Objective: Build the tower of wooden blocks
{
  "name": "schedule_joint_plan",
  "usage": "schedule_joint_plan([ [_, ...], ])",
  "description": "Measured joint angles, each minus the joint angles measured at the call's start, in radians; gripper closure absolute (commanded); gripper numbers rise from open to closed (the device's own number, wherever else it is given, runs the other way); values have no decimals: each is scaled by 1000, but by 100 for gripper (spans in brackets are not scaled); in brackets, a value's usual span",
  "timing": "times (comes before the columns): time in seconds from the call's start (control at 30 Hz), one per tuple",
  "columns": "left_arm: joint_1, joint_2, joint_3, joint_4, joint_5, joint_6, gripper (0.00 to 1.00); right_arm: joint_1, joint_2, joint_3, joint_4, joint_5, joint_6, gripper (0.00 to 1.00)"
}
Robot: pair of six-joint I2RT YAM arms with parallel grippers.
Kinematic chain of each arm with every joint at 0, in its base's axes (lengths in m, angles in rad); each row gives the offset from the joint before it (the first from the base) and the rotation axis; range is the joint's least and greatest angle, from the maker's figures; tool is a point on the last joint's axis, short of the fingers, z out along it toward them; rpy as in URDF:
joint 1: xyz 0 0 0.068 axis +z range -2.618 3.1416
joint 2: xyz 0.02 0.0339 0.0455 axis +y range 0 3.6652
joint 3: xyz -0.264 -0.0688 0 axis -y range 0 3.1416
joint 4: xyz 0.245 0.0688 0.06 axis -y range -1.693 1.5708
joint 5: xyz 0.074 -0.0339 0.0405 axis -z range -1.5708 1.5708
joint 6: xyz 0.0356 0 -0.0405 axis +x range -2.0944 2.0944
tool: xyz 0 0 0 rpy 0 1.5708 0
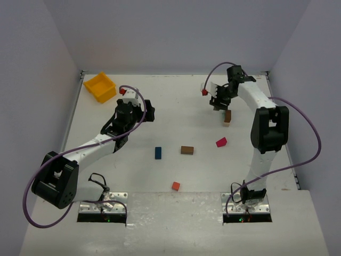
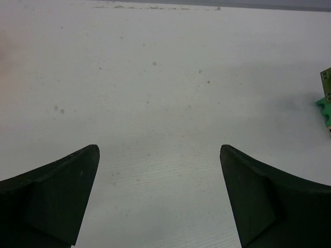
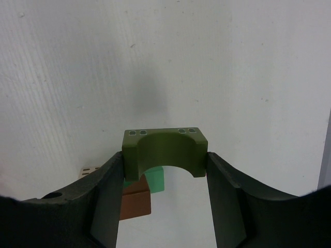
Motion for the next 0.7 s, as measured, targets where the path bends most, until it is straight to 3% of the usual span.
schedule_joint_plan([
  [0.4, 0, 0, 0, 1, 4, 0, 0, -93, -197, -51, -111, -81, -55, 63],
  [0.7, 0, 0, 0, 2, 12, 0, 0, -132, -176, -53, -236, -88, -116, 60],
])
